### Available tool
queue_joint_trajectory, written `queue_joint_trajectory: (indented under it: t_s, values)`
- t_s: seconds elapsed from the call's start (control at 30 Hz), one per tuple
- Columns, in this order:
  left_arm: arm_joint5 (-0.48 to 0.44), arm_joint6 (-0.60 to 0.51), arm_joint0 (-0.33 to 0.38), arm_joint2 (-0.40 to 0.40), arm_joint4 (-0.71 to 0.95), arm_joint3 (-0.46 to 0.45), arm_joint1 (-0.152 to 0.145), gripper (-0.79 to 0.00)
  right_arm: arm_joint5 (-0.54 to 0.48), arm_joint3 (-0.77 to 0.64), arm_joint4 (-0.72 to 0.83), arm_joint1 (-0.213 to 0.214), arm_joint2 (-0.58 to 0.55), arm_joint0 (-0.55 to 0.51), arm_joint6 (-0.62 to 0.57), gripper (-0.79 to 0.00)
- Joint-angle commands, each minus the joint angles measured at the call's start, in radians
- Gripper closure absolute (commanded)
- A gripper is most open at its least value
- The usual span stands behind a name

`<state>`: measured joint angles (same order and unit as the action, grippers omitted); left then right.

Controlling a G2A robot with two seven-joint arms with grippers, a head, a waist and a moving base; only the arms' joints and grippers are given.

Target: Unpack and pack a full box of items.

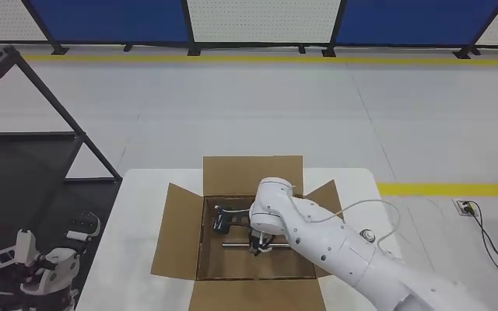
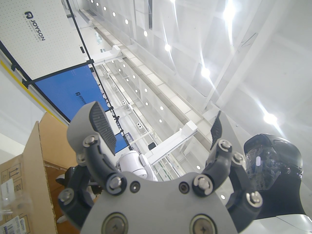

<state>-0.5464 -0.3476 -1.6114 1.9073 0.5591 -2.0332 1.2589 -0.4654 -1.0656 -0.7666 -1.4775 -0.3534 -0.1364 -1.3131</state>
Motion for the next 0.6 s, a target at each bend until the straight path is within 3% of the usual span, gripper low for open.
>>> queue_joint_trajectory:
  t_s: [0.0, 0.3, 0.33, 0.5, 0.57]
  values:
    - [0.000, 0.000, 0.000, 0.000, 0.000, 0.000, 0.000, -0.785, -0.052, 0.035, 0.047, -0.006, -0.004, -0.004, 0.010, -0.785]
    - [0.000, 0.000, 0.000, 0.000, 0.000, 0.000, 0.000, -0.785, -0.159, 0.245, 0.115, -0.056, 0.066, 0.028, 0.117, -0.785]
    - [0.000, 0.000, 0.000, 0.000, 0.000, 0.000, 0.000, -0.785, -0.169, 0.262, 0.120, -0.063, 0.075, 0.030, 0.127, -0.757]
    - [0.000, 0.000, 0.000, 0.000, 0.000, 0.000, 0.000, -0.785, -0.226, 0.326, 0.104, -0.096, 0.120, 0.038, 0.184, -0.388]
    - [0.000, 0.000, 0.000, 0.000, 0.000, 0.000, 0.000, -0.785, -0.245, 0.350, 0.098, -0.107, 0.129, 0.040, 0.203, -0.363]
